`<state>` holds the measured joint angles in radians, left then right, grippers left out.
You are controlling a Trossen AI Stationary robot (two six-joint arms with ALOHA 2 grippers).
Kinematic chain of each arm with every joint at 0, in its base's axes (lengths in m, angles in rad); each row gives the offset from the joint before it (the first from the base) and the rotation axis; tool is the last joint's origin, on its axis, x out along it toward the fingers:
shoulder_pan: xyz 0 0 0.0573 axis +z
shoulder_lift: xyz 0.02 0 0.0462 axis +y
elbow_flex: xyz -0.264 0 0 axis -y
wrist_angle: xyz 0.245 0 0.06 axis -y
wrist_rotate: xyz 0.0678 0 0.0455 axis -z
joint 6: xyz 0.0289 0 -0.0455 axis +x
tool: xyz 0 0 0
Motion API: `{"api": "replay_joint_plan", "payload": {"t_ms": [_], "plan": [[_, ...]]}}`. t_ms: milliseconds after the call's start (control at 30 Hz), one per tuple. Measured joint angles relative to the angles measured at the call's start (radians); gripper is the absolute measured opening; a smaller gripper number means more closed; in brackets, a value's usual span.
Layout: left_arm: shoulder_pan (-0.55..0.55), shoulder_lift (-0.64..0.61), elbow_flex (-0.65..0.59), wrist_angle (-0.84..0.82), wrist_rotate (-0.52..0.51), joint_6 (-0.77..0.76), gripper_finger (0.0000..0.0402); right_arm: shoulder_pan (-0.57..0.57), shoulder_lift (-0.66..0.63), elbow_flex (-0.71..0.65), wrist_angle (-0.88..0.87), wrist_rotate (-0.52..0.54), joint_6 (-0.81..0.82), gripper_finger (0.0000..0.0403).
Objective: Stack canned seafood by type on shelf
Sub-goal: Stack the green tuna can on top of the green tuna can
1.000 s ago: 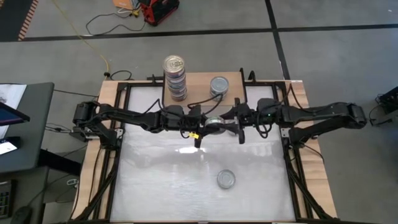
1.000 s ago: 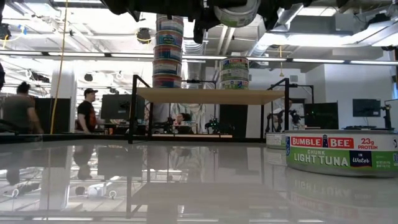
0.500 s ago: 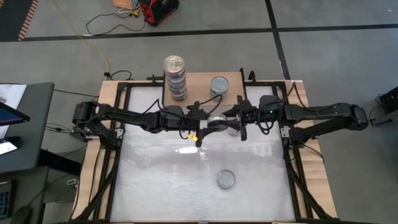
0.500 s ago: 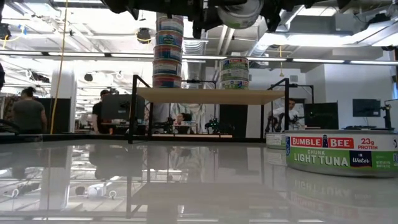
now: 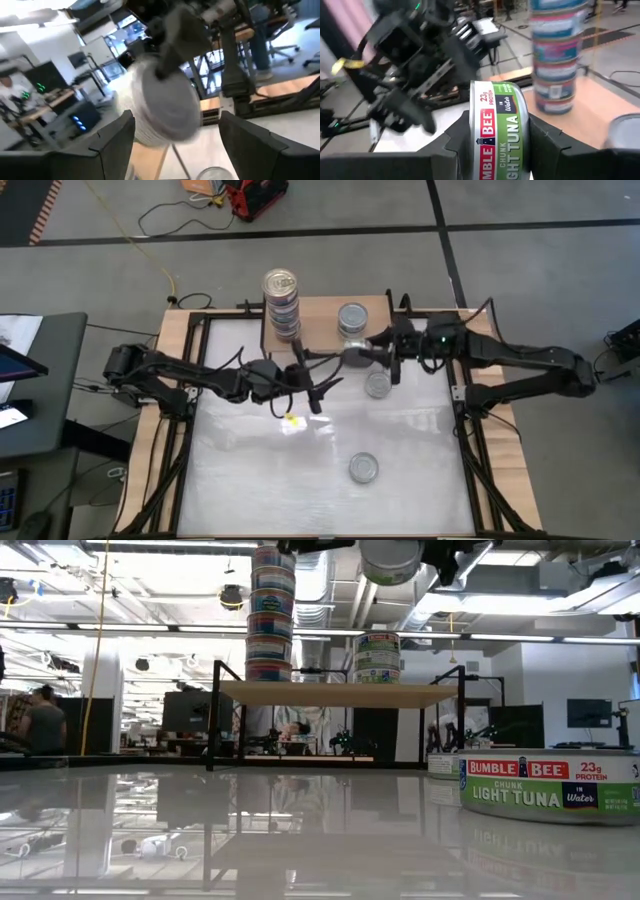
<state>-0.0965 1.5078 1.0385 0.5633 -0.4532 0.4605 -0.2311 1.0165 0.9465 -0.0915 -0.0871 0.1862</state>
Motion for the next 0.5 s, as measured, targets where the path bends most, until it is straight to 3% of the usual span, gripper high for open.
{"api": "replay_joint_plan", "payload": {"t_ms": [133,500], "plan": [[-0.001,0.002,-0.075,0.049,0.014,0.048,0.0277,-0.106,0.022,0.045,-0.065,-0.042,-0.003,0.0166],[-0.024,0.002,-0.199,0.054,0.11,0.046,0.0277,-0.426,0.181,0.132,-0.093,-0.329,0.085,0.0167]]}}
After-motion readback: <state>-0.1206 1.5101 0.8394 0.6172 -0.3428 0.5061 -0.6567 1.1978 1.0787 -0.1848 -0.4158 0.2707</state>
